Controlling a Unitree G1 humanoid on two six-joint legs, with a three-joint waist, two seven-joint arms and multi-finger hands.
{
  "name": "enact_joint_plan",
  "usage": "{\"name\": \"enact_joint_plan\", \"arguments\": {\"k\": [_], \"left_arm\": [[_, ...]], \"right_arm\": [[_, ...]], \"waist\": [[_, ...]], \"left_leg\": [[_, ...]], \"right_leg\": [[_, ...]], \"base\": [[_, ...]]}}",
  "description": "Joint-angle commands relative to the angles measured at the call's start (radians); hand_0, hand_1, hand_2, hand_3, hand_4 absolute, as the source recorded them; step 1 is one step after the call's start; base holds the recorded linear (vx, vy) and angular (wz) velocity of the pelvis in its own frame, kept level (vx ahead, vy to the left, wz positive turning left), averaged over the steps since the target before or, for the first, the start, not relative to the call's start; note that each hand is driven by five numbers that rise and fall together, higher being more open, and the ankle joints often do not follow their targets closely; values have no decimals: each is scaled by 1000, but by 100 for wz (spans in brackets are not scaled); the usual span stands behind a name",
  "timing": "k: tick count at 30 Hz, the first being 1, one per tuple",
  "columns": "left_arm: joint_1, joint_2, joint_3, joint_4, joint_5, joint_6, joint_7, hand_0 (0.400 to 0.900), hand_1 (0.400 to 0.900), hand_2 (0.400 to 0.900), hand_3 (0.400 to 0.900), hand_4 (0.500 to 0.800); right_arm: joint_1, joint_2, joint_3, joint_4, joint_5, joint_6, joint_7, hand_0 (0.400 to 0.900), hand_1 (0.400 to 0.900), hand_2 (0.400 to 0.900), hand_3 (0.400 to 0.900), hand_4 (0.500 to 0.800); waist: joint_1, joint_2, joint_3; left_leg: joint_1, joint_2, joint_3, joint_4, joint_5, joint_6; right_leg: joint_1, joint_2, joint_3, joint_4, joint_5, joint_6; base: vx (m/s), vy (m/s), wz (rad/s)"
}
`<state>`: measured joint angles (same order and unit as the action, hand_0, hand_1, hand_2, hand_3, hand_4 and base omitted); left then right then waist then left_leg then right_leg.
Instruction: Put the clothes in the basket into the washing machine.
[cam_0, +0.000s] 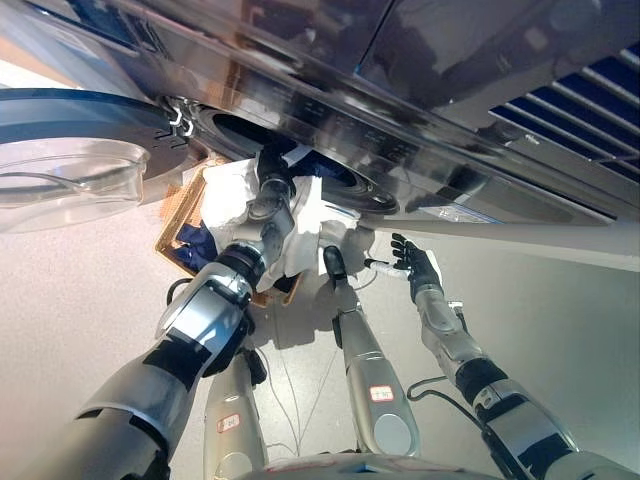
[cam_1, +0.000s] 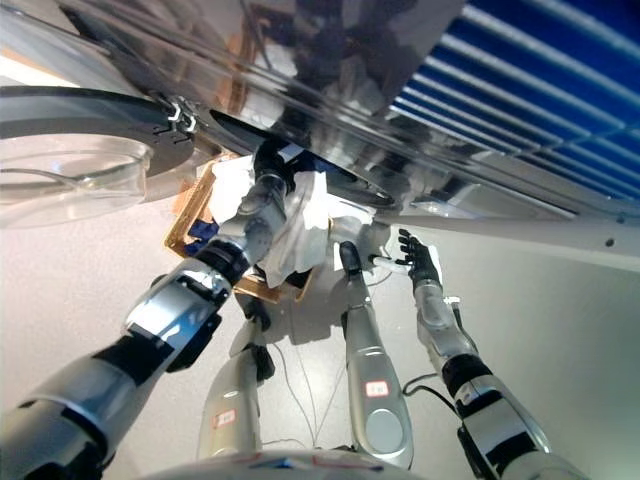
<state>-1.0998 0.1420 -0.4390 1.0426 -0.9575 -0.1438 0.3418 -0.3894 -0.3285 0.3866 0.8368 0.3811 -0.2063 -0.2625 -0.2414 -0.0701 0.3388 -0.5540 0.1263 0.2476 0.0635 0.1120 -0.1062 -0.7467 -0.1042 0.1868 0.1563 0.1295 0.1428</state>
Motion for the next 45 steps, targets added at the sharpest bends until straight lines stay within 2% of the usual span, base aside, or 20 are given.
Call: {"name": "enact_joint_plan", "arguments": {"k": [1,3,4,5,6,13,25,32,35,38,45], "left_arm": [[-152,-73,77,-10,-33,-127,-34,400,400,400,400,500],[-169,-63,83,-16,-46,-132,-33,400,400,400,400,500],[-174,-61,87,-19,-55,-134,-30,539,539,539,539,584],[-174,-57,86,-27,-48,-135,-24,753,753,753,753,712],[-169,-56,80,-33,-40,-135,-21,900,900,900,900,800],[-126,-93,67,-27,-2,-127,0,900,900,900,900,800],[-60,-94,70,-31,13,-127,3,900,900,900,900,800],[136,-74,37,-89,117,-114,2,900,900,900,900,800],[208,-58,17,-77,170,-100,-5,900,900,900,900,800],[255,-35,22,-68,178,-94,-9,900,900,900,900,800],[329,-21,19,-95,177,-92,-25,900,900,900,900,800]], "right_arm": [[121,-88,2,-33,-14,-30,-23,900,900,900,900,800],[145,-94,-8,-40,-14,-31,-21,900,900,900,900,800],[158,-95,-12,-45,-13,-31,-20,900,900,900,900,800],[169,-98,-16,-46,-14,-31,-21,900,900,900,900,800],[184,-100,-23,-52,-14,-31,-21,900,900,900,900,800],[211,-99,-30,-53,10,-42,-23,900,900,900,900,800],[159,-84,-7,-38,18,-46,-34,900,900,900,900,800],[126,-72,-5,-14,11,-44,-42,900,900,900,900,800],[100,-67,6,7,9,-41,-39,900,900,900,900,800],[66,-61,21,34,3,-34,-39,900,900,900,900,800],[44,-56,32,64,-5,-28,-33,900,900,900,900,800]], "waist": [[-32,117,-172],[-36,119,-178],[-35,119,-181],[-35,121,-183],[-33,123,-185],[-17,121,-189],[6,108,-188],[41,85,-173],[59,73,-161],[78,60,-152],[110,43,-152]], "left_leg": [[6,96,-44,-123,139,-68],[6,98,-43,-130,140,-69],[4,99,-44,-130,141,-69],[3,99,-46,-130,140,-69],[-1,98,-48,-129,141,-70],[-19,91,-74,-117,138,-67],[-34,85,-101,-99,131,-64],[-57,80,-133,-27,107,-54],[-63,77,-147,-4,99,-50],[-70,76,-158,15,92,-46],[-62,69,-177,12,94,-43]], "right_leg": [[5,38,-9,21,1,34],[3,38,-8,12,5,35],[2,38,-9,9,6,35],[1,38,-12,9,7,35],[1,37,-14,7,6,34],[1,28,-33,10,2,28],[17,20,-58,12,-4,25],[44,10,-86,20,-6,19],[59,5,-100,21,-6,17],[75,-4,-118,20,-4,17],[122,-16,-153,2,-2,18]], "base": [[36,-36,-5],[32,-37,0],[36,-39,4],[33,-29,6],[30,-19,7],[12,-27,14],[-6,6,8],[-27,11,14],[-42,26,17],[-53,54,15],[-22,32,17]]}}
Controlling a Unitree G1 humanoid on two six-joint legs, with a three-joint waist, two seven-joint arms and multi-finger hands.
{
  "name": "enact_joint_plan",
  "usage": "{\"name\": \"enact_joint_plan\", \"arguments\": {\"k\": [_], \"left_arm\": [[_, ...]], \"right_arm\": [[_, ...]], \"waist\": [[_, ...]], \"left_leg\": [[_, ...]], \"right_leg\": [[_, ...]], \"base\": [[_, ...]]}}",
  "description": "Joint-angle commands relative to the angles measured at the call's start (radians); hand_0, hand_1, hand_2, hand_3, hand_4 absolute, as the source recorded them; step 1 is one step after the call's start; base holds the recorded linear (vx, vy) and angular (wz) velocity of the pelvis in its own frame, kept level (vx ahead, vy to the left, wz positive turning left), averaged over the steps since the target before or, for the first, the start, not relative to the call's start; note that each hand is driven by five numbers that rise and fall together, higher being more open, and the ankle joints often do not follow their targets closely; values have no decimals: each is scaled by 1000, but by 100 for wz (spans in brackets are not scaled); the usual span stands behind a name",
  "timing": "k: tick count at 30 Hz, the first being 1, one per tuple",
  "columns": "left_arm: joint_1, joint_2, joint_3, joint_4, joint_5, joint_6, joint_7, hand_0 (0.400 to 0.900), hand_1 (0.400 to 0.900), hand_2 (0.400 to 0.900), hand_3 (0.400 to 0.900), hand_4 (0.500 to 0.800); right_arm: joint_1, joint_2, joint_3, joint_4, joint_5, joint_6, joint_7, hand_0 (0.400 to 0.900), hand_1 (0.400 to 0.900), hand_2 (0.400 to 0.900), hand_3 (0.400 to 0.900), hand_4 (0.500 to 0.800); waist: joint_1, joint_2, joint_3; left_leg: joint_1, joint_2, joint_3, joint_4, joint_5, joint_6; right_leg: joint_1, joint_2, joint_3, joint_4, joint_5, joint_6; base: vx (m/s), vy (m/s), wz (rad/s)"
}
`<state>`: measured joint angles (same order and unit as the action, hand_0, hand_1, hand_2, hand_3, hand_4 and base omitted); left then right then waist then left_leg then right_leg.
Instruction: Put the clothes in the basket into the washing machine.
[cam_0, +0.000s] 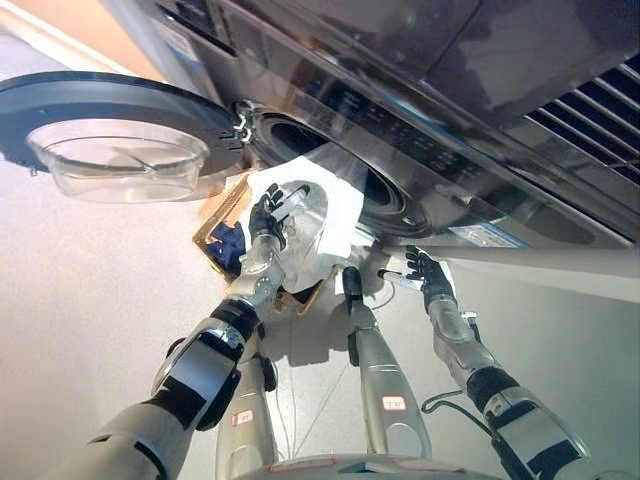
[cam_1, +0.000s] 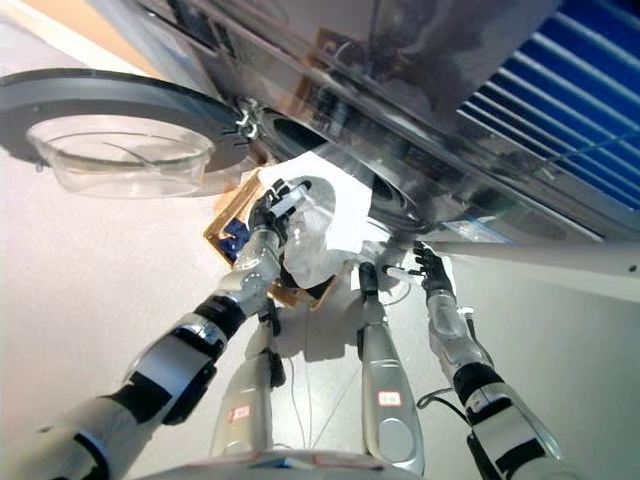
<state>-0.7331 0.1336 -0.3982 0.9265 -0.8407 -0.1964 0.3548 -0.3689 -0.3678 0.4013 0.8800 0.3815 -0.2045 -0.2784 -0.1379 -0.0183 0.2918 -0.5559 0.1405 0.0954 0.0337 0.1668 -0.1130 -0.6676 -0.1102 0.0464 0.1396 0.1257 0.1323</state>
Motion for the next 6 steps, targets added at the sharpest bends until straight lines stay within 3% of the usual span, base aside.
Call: {"name": "enact_joint_plan", "arguments": {"k": [1,6], "left_arm": [[-30,-12,-25,22,63,-38,-41,900,900,900,900,800],[20,1,-34,24,84,-29,-56,900,900,900,900,800]], "right_arm": [[23,-15,19,27,-6,-28,-16,900,900,900,900,800],[25,-15,18,50,-11,-21,-5,900,900,900,900,800]], "waist": [[11,-11,-107],[31,-26,-128]], "left_leg": [[-56,55,-28,40,39,-36],[-16,51,-38,31,36,-31]], "right_leg": [[49,-12,-17,18,2,28],[106,-16,-41,4,2,30]], "base": [[-7,27,15],[11,23,10]]}}
